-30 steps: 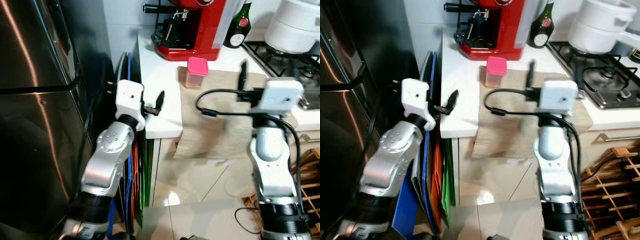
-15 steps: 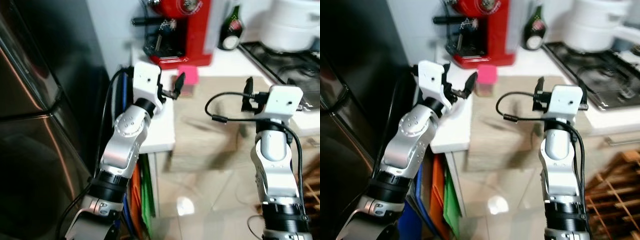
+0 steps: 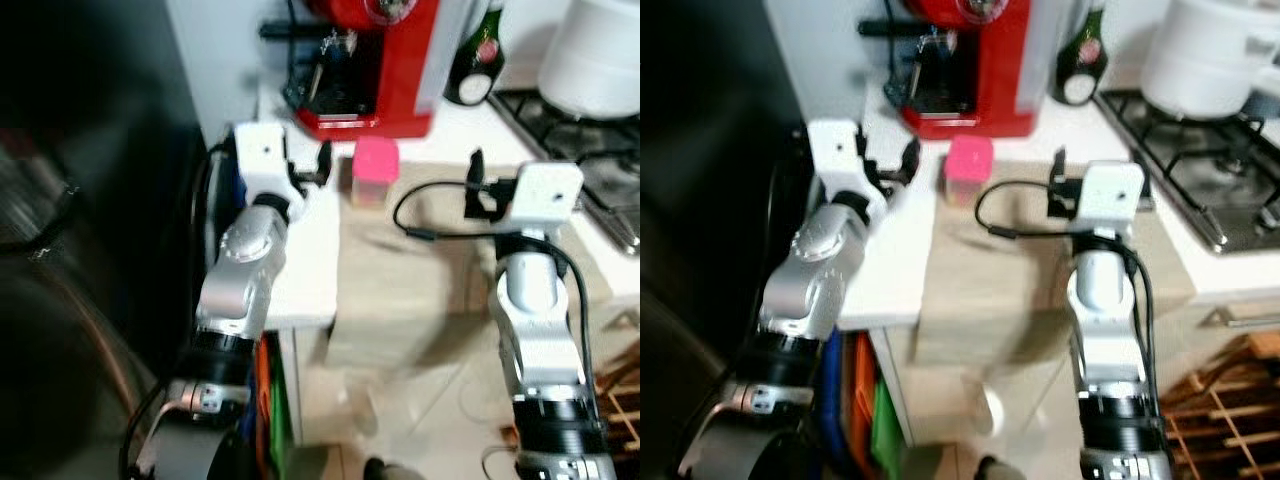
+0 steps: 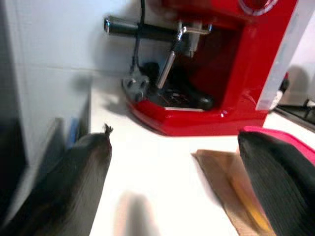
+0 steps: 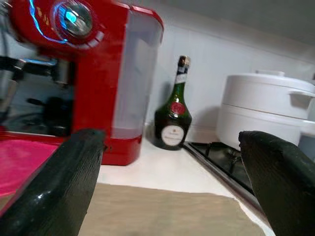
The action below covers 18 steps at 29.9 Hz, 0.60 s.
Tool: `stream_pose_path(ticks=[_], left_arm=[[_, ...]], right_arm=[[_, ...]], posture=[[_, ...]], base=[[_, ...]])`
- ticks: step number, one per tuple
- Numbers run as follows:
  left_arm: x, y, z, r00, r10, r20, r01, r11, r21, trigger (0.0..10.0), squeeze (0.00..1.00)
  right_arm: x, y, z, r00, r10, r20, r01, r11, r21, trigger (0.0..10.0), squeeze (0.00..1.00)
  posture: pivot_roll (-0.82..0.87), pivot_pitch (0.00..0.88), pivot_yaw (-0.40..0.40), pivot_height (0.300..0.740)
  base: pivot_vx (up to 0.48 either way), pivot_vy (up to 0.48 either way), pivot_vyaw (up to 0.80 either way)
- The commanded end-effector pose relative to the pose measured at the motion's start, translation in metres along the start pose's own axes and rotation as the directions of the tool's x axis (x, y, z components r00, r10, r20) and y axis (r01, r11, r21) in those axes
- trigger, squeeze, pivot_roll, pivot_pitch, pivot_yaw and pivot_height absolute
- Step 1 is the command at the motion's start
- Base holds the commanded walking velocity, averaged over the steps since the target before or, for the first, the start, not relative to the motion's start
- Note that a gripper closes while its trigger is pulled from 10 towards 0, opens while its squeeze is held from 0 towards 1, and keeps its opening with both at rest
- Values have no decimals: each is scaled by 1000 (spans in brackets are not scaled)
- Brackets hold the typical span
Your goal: Restocking fridge
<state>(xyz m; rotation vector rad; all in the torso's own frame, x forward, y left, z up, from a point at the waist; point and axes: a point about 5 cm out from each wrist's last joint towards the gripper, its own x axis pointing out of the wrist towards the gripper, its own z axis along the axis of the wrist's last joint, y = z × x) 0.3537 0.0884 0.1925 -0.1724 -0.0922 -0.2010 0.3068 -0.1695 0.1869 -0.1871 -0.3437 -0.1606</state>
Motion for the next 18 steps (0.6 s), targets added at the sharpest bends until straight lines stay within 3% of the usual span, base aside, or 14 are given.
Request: stream_pose_path(ticks=[1,7,9,11,13,17,18], left_arm=[[2,-11,4,999,-42,9,42,999,29,10000,0],[1,-12,9,998,-63,32,60,996,67,10000,0],[1,-12,12,996,-75,49,70,992,105,10000,0],[-2,-10,17,991,-103,87,82,974,212,10000,0],[-6,-6,20,986,-123,113,85,951,296,10000,0],[-12,10,19,992,-93,89,63,951,302,10000,0],[-13,12,17,995,-73,72,51,962,269,10000,0]], right_arm=[[0,-4,3,1000,-14,2,13,1000,16,10000,0],[5,13,-1,995,53,-88,-38,987,157,10000,0],[10,28,-5,984,101,-144,-67,971,228,10000,0],[17,44,-8,972,160,-170,-112,958,264,10000,0],[24,55,-7,965,198,-173,-151,956,254,10000,0],[34,59,4,971,202,-125,-171,961,219,10000,0],[35,55,7,975,191,-111,-167,966,199,10000,0]], posture=[[-102,0,39,740],[-96,0,40,740],[-89,0,40,740],[-78,0,40,740],[-64,0,34,740],[-24,0,11,740],[-20,0,5,740]], base=[[0,0,0],[0,0,0],[0,0,0],[0,0,0],[0,0,0],[0,0,0],[0,0,0]])
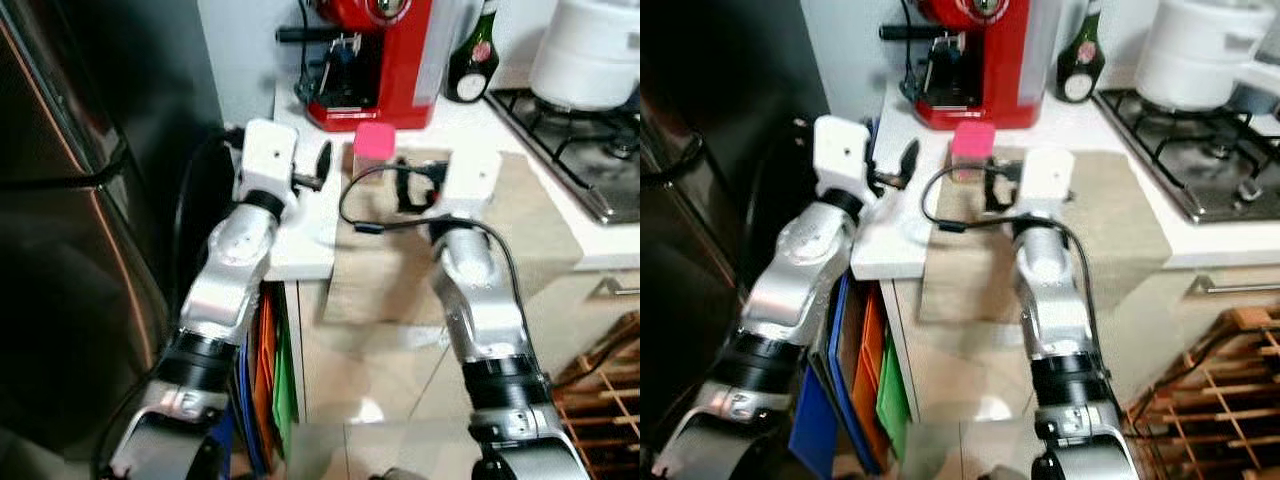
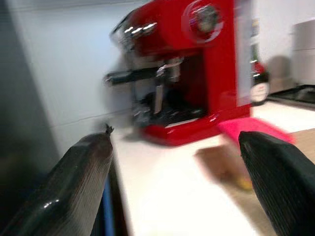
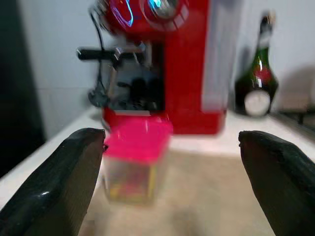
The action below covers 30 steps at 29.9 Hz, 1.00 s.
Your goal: Restocking fridge
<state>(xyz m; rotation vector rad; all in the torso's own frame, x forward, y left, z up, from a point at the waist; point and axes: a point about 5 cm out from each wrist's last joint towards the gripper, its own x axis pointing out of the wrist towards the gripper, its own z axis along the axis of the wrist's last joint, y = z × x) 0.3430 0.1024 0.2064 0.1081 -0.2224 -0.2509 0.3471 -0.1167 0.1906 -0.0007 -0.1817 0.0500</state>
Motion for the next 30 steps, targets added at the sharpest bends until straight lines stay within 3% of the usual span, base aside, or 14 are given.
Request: stream_pose_path(ticks=[1,2,3,13,15,19,21,24,27,30], left_arm=[[-1,3,-1,1000,10,-16,-10,1000,-17,10000,0],[-1,1,-7,998,29,-56,-34,995,-92,10000,0],[0,-2,-10,997,39,-70,-46,993,-108,10000,0],[12,-13,-13,997,23,-74,-32,992,-123,10000,0],[21,-20,-15,995,13,-97,-25,992,-125,10000,0],[29,-26,-17,992,18,-125,-34,991,-130,10000,0],[40,-31,-18,986,44,-160,-66,989,-134,10000,0],[43,-32,-19,984,56,-170,-79,988,-131,10000,0],[54,-24,-6,971,177,-158,-192,978,-84,10000,0],[56,-23,2,970,207,-126,-218,973,-80,10000,0]], right_arm=[[2,-2,6,1000,-8,27,9,1000,-20,10000,0],[-1,-11,9,998,-43,51,47,997,-62,10000,0],[-5,-17,10,996,-68,53,72,993,-89,10000,0],[-21,-42,3,985,-165,38,169,973,-154,10000,0],[-26,-47,3,982,-182,43,187,968,-166,10000,0],[-30,-49,5,982,-182,54,189,966,-177,10000,0],[-33,-47,6,983,-171,59,179,965,-190,10000,0],[-33,-47,7,984,-168,59,176,965,-194,10000,0],[-38,-47,7,985,-162,56,171,963,-208,10000,0],[-40,-47,6,985,-165,52,172,963,-208,10000,0]], posture=[[-20,0,5,740],[-22,0,2,740],[-36,0,1,740],[-108,0,29,740],[-145,0,44,740],[-155,0,43,740],[-177,0,38,740],[-177,0,38,740],[-192,0,45,740],[-194,0,46,740]], base=[[0,0,0],[0,0,0],[0,0,0],[0,0,-616],[0,0,-772],[0,0,-778],[0,0,0],[0,0,0],[0,0,0],[0,0,0]])
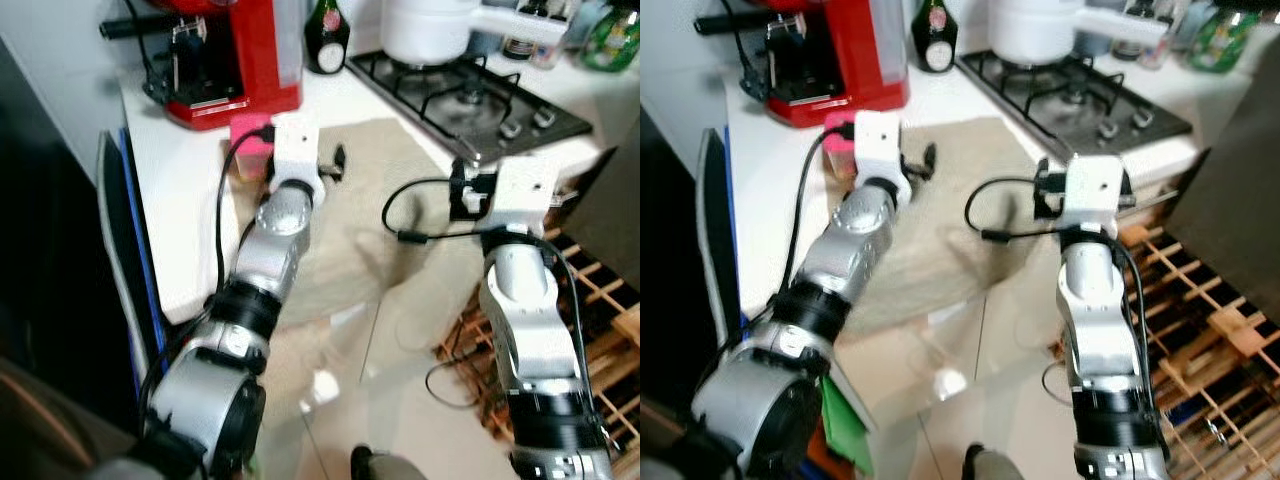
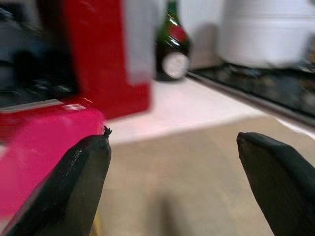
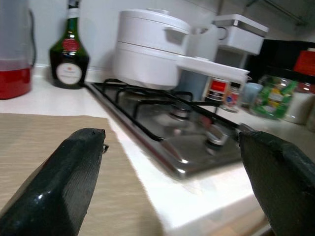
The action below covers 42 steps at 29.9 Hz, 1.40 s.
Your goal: Restocking fridge
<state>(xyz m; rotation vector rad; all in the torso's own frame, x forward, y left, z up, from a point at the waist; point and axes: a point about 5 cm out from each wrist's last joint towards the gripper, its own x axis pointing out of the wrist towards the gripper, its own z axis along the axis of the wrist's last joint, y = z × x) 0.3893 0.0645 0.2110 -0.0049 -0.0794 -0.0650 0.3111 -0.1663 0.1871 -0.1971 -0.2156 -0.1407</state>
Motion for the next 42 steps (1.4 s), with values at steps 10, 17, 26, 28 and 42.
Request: stream_pose_path(ticks=[10,17,26,28,42], left_arm=[[14,13,24,990,114,77,-111,993,-44,10000,0],[13,2,19,997,64,30,-63,997,-44,10000,0],[11,-10,3,998,31,-56,-34,998,-52,10000,0],[11,-4,1,995,78,-58,-80,996,-27,10000,0],[11,6,-7,987,147,-68,-147,989,3,10000,0]], right_arm=[[-11,4,1,1000,18,-20,-18,1000,8,10000,0],[-13,5,1,999,23,-30,-23,1000,9,10000,0],[-14,8,1,999,33,-36,-33,999,12,10000,0],[-13,8,1,999,35,-36,-35,999,12,10000,0],[-13,9,1,999,37,-40,-37,999,11,10000,0]], posture=[[-192,0,45,740],[-192,0,45,740],[-188,0,40,740],[-189,0,40,740],[-193,0,41,740]], base=[[0,0,0],[0,0,0],[0,0,0],[0,0,0],[0,0,0]])
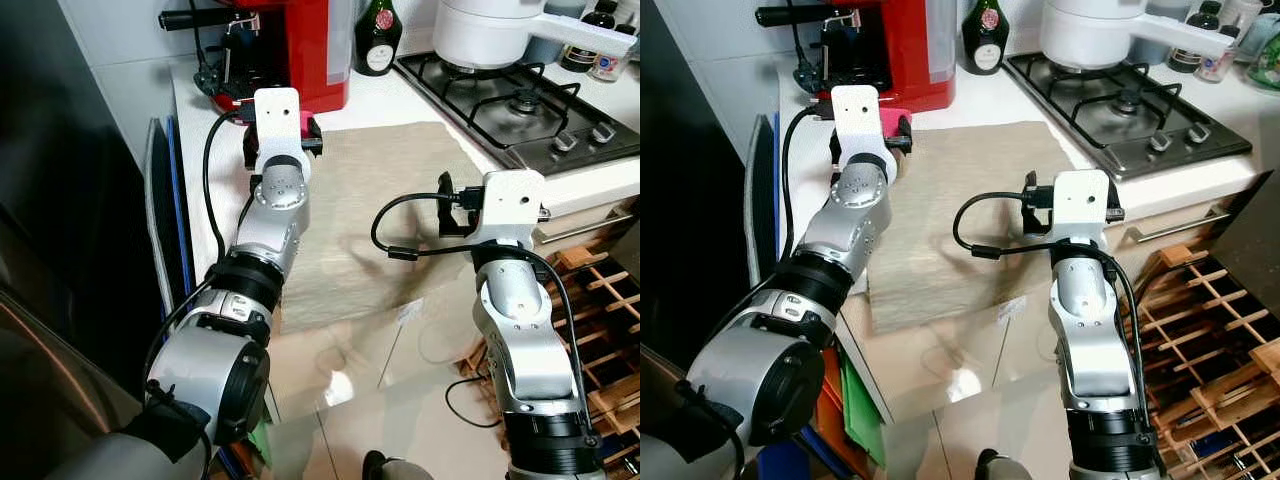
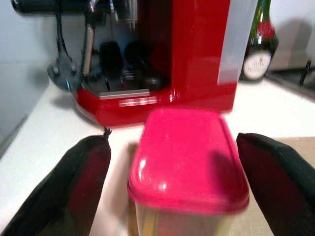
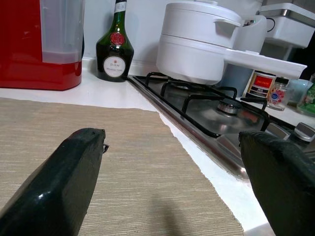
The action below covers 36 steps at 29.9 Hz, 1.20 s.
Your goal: Restocking fridge
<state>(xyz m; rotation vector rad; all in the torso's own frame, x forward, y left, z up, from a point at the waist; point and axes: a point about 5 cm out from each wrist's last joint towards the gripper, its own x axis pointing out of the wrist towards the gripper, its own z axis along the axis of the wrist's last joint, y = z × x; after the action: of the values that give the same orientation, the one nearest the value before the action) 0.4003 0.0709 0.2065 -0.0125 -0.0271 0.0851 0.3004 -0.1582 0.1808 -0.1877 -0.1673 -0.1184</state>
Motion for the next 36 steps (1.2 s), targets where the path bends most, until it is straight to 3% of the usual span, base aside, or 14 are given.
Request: stream_pose_path(ticks=[1,6,18,20,29,36], left_arm=[[0,-2,-4,1000,-9,-27,9,1000,0,10000,0],[-3,-9,-17,996,-61,-72,61,998,5,10000,0],[-2,-4,-27,993,-59,-104,61,998,24,10000,0],[-2,-3,-27,993,-60,-97,63,998,30,10000,992],[1,-2,-19,995,-81,-52,82,996,25,10000,1000],[3,2,-10,981,-189,33,189,982,16,10000,1000]], right_arm=[[0,2,3,1000,12,6,-12,1000,2,10000,0],[0,3,3,1000,14,5,-14,1000,3,10000,0],[0,4,2,1000,18,3,-18,1000,2,10000,0],[0,4,2,1000,18,2,-18,1000,1,10000,0],[0,3,2,1000,21,2,-21,1000,-2,10000,0],[1,3,2,1000,22,3,-22,1000,-4,10000,0]], posture=[[-193,0,41,740],[-193,0,41,740],[-189,0,44,740],[-192,0,41,740],[-190,0,36,740],[-188,0,34,740]], base=[[0,0,0],[0,0,0],[0,0,0],[0,0,0],[0,0,0],[0,0,0]])
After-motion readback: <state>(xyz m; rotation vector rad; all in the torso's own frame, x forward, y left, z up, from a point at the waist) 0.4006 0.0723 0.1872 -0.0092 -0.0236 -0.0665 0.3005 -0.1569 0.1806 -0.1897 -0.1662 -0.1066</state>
